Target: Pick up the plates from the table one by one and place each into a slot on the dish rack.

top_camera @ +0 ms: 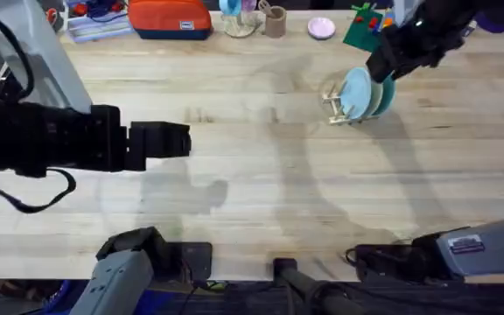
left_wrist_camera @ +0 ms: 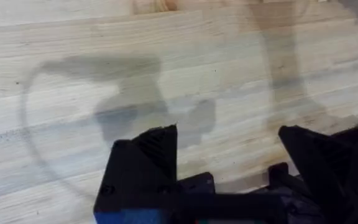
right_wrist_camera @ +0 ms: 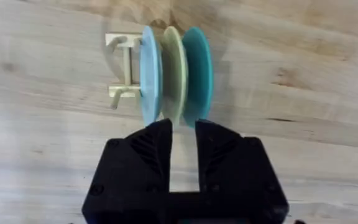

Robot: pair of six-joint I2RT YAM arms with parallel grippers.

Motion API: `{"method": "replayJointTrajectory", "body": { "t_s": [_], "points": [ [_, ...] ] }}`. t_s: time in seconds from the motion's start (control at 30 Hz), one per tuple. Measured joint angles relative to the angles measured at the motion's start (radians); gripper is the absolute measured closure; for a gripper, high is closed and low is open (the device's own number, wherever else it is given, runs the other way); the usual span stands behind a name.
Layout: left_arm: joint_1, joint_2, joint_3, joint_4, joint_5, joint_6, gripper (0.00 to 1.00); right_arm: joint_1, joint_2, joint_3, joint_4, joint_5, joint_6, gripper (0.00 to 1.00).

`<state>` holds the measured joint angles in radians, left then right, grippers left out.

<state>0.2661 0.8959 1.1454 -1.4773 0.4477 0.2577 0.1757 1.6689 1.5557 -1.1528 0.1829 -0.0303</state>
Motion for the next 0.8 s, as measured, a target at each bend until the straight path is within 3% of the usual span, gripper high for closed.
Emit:
{"method": "replayJointTrajectory", "body": {
  "t_s": [0.17,0.23,0.27,0.37,0.43,0.5,0.8],
  "points": [
    [0.0,0.0,0.0,0.0,0.0,0.0,0.006,0.0,-0.101,0.026,-0.049,0.0,0.0,0.737],
    [0.0,0.0,0.0,0.0,0.0,0.0,0.006,0.0,-0.145,0.029,-0.08,0.0,0.0,0.664],
    [0.0,0.0,0.0,0.0,0.0,0.0,0.006,0.0,-0.163,0.03,-0.093,0.0,0.0,0.601],
    [0.0,0.0,0.0,0.0,0.0,0.0,0.007,0.0,-0.213,0.031,-0.135,0.0,0.008,0.229],
    [0.0,0.0,0.0,0.0,0.0,0.0,0.006,0.0,-0.242,0.031,-0.158,-0.001,0.016,0.051],
    [0.0,0.0,0.0,0.0,0.0,0.0,0.006,0.0,-0.269,0.031,-0.178,-0.001,0.023,0.013],
    [0.0,0.0,0.0,0.0,0.0,0.0,0.006,0.0,-0.422,0.031,-0.26,-0.003,0.031,0.007]
  ]
}}
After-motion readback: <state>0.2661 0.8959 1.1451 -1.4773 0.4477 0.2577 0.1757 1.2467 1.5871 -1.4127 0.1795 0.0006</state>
